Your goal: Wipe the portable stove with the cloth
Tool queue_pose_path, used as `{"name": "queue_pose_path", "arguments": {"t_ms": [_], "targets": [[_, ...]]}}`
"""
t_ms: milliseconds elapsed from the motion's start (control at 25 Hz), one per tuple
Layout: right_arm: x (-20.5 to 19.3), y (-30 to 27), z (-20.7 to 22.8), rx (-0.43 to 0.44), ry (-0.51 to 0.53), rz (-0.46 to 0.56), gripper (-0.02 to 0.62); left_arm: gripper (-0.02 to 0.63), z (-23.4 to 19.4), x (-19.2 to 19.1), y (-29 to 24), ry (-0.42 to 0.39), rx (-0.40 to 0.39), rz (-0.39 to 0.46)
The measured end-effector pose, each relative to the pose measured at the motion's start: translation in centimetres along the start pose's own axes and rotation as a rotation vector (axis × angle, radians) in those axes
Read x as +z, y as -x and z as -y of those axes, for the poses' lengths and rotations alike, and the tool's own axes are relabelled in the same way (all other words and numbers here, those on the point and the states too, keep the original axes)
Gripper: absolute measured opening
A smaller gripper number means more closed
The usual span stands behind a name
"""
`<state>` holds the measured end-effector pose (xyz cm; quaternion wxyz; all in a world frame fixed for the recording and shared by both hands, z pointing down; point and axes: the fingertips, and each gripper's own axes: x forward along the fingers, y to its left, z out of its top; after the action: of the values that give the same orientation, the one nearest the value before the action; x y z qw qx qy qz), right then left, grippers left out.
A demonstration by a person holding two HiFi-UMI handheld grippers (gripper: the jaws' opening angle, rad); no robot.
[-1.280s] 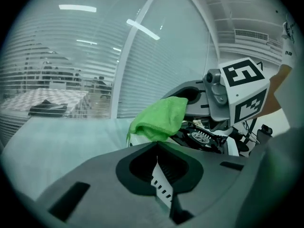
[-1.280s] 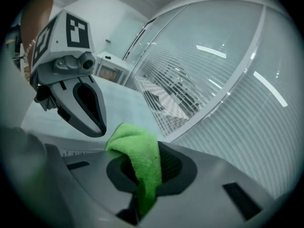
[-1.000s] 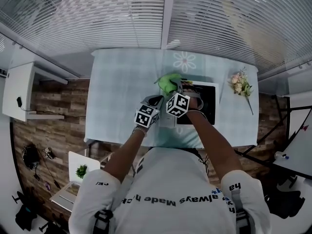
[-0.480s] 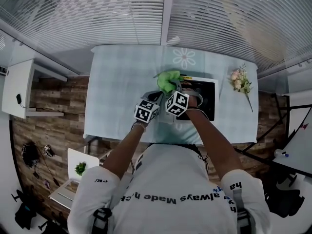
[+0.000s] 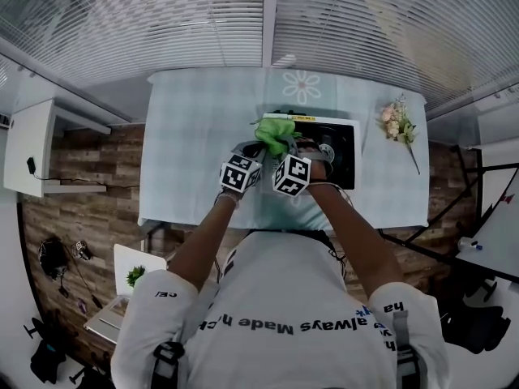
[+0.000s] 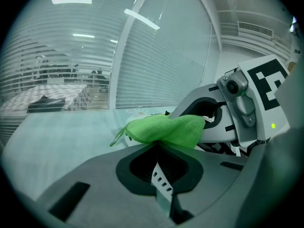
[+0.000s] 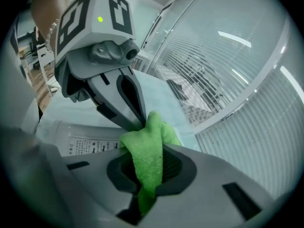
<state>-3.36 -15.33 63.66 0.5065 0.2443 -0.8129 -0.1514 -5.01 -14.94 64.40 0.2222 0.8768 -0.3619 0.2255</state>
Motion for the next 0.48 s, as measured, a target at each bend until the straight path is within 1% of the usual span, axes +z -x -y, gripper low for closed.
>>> {"name": "queue_pose_path", "arguments": {"t_ms": [240,480], "targets": [[-0.4,1.1,-1.7,0.036,0.017,-0.012,0.026,0.011,0.0,0.0,-0.1,0.003,-0.002,-0.005],[-0.2,2.5,-4.0,0.066,0.076,-0.010,0.026,0.012,0.0,0.1,-0.1,0.015,0.002,-0.010]]}}
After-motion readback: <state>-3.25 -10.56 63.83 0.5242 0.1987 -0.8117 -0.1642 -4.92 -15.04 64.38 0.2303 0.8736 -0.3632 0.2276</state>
